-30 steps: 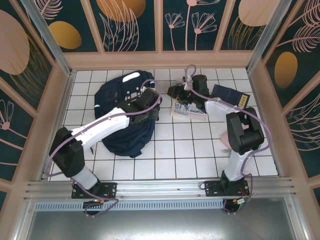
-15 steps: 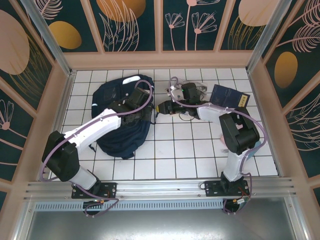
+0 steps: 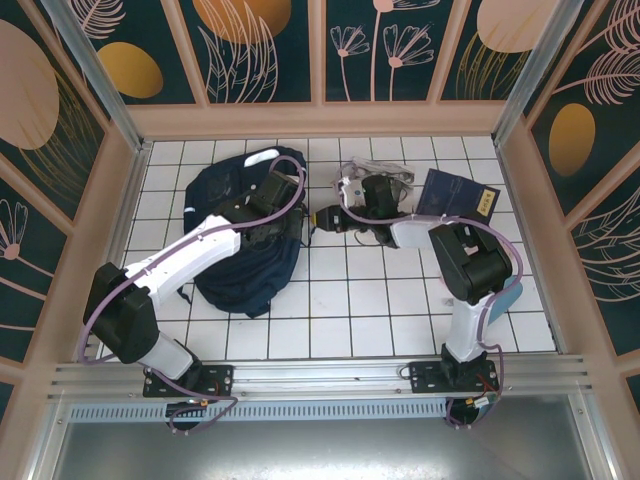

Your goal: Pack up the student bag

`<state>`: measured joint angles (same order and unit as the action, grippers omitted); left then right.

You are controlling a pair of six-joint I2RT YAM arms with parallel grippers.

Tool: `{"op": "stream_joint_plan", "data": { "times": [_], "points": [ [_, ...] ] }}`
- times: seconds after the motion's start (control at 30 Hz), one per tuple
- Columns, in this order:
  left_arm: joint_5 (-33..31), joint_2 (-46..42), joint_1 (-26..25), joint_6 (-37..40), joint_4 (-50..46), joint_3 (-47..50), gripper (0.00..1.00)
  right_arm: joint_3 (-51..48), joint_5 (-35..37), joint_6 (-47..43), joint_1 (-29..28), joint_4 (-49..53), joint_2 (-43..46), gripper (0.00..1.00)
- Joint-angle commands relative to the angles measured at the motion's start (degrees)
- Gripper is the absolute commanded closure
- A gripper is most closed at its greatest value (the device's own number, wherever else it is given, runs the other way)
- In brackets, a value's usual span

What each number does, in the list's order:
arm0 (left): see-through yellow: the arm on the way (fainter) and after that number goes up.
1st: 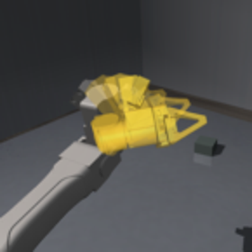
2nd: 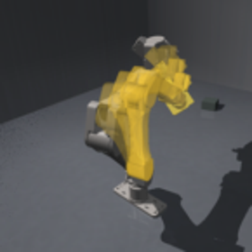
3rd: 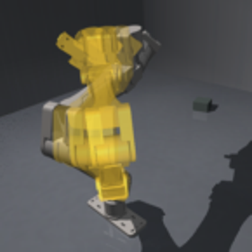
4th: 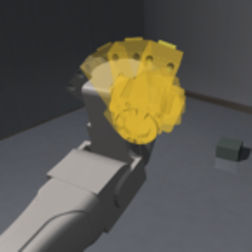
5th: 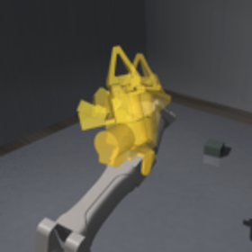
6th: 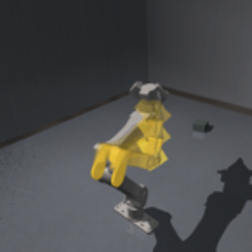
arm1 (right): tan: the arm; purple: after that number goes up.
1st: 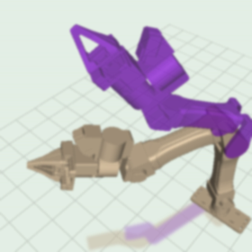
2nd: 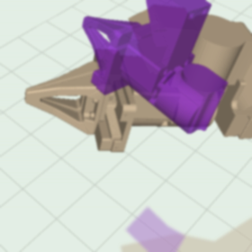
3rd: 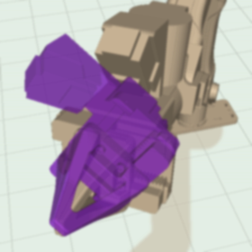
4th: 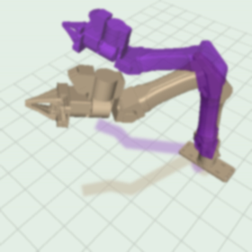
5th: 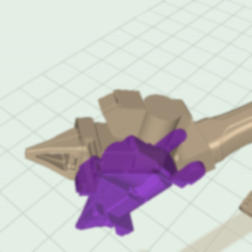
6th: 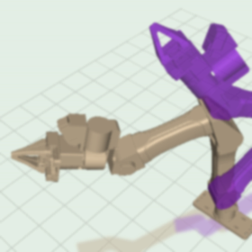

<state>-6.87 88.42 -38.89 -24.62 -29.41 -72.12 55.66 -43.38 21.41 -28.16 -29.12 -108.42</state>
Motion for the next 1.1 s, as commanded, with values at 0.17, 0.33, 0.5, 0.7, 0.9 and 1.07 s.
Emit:
{"op": "stream_joint_plan", "data": {
  "times": [0.17, 0.33, 0.5, 0.7, 0.9, 1.07],
  "points": [
    [-0.2, -1.5, 0.5, -0.2, 2.0, -6.6, 1.00, -8.7, 14.1, -9.5, -5.1, -17.6, 3.8, 0.63],
    [0.2, -1.3, 0.3, -0.3, 1.6, -6.9, 1.00, -10.9, 20.9, -13.0, -7.4, -29.0, 3.2, 0.63],
    [0.6, -1.7, 0.4, -0.1, 1.4, -6.9, 1.00, -10.4, 25.1, -18.5, -10.1, -36.0, 0.5, 0.68],
    [0.5, -1.9, 0.3, 0.2, 0.8, -6.7, 1.00, -9.7, 28.2, -22.6, -11.4, -41.4, -3.0, 0.78],
    [1.3, -2.3, 0.3, 0.4, 0.7, -6.5, 1.00, -9.5, 30.6, -24.0, -11.7, -46.0, -5.2, 0.77],
    [1.3, -2.4, 0.4, 0.4, 0.5, -6.1, 1.00, -8.7, 30.5, -24.6, -11.7, -47.6, -6.3, 0.82]
  ]
}}
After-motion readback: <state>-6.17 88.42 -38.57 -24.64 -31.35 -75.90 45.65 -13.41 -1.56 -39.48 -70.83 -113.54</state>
